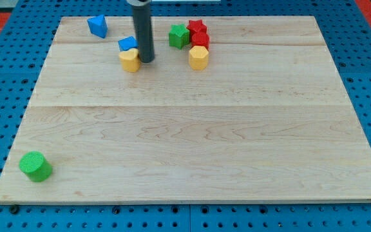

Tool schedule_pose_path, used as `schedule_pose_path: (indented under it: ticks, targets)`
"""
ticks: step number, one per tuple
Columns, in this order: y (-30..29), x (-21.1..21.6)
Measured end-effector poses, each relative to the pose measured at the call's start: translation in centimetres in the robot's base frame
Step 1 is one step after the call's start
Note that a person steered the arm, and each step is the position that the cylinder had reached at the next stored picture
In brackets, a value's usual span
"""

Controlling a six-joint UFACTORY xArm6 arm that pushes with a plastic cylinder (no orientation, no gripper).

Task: Move the yellow heart to the blue cube

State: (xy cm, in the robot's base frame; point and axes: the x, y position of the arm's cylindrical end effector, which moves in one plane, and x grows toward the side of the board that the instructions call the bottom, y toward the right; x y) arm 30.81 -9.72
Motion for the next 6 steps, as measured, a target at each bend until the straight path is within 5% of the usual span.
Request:
schedule_pose_path:
  ticks: [2, 4, 5, 6]
  targets:
    - [-5.0, -7.1]
    - [0.0, -1.8]
    - [0.5, 3.3]
    - [-3.0, 3.2]
